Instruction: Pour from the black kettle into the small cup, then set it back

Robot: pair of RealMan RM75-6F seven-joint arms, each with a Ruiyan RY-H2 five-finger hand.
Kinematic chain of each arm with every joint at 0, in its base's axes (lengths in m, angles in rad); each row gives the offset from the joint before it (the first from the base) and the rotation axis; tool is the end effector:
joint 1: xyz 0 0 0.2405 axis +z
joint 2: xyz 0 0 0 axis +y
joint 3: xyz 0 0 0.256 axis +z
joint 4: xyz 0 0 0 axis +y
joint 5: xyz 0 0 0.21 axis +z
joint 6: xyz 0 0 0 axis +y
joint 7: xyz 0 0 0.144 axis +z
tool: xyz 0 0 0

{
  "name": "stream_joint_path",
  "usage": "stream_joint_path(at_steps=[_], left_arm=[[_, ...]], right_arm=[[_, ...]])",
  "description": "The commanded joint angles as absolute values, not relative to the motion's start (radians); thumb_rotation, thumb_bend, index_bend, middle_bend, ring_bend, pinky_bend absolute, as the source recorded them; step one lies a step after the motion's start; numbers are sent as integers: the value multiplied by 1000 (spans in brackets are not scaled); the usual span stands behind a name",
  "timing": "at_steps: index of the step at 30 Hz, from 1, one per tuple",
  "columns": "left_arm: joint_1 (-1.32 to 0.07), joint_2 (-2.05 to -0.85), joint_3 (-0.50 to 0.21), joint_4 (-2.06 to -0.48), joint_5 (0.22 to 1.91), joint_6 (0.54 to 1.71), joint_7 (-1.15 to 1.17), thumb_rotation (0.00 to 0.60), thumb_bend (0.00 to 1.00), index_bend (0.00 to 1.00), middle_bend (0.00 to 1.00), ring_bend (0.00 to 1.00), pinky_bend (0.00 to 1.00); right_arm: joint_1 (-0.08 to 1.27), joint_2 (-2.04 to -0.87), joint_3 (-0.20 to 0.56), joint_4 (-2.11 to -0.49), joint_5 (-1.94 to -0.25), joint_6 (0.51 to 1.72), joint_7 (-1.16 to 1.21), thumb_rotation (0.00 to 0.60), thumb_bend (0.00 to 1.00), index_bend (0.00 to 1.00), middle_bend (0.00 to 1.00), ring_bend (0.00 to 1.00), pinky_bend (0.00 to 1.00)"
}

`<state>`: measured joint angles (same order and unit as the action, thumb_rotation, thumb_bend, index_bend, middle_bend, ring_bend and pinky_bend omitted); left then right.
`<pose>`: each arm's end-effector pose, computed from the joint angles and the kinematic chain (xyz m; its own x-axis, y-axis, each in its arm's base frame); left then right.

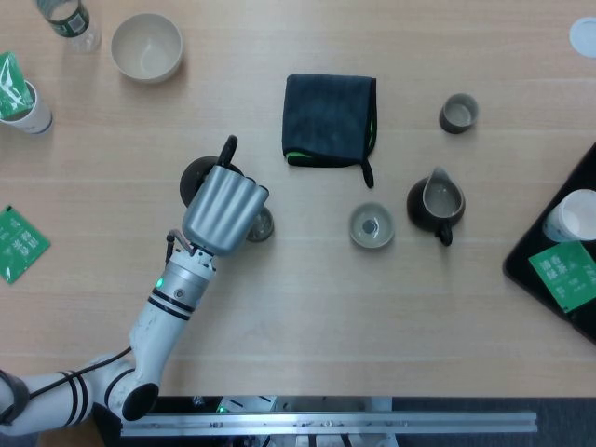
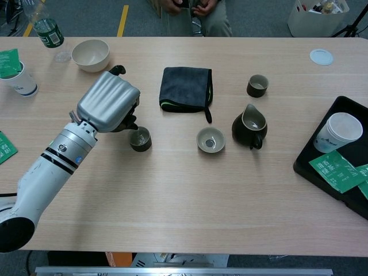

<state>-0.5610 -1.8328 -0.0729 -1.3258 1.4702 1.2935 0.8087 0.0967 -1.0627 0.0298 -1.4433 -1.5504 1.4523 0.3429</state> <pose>-0.1375 0.2692 -0.0651 0.6998 -0.1734 0.6930 0.5750 -0.4389 -0.6904 -0.3425 -0.1835 0.1879 0.2901 -0.0477 0.9558 -0.9567 -0.0399 0.2884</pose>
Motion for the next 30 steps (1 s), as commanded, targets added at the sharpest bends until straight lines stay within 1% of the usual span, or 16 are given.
stream_joint_path(at_steps=[1, 15, 30], left_arm=[[-560, -1834, -72, -1321, 1476, 1296, 810, 600, 246, 957, 1000, 876, 239], [-553, -1827, -78, -1323, 1486, 1297, 796, 600, 246, 956, 1000, 876, 239], [-556, -1774, -109, -1335, 1460, 1264, 673, 600, 246, 947, 1000, 871, 239]], right_arm=[[97, -1062, 30, -1445, -1551, 1453, 342, 600, 0, 358, 386, 232, 230], [95, -1059, 31, -1454, -1553, 1458, 335, 600, 0, 358, 386, 232, 230], [102, -1058, 36, -1477, -1548, 1448, 308, 600, 0, 358, 386, 232, 230]])
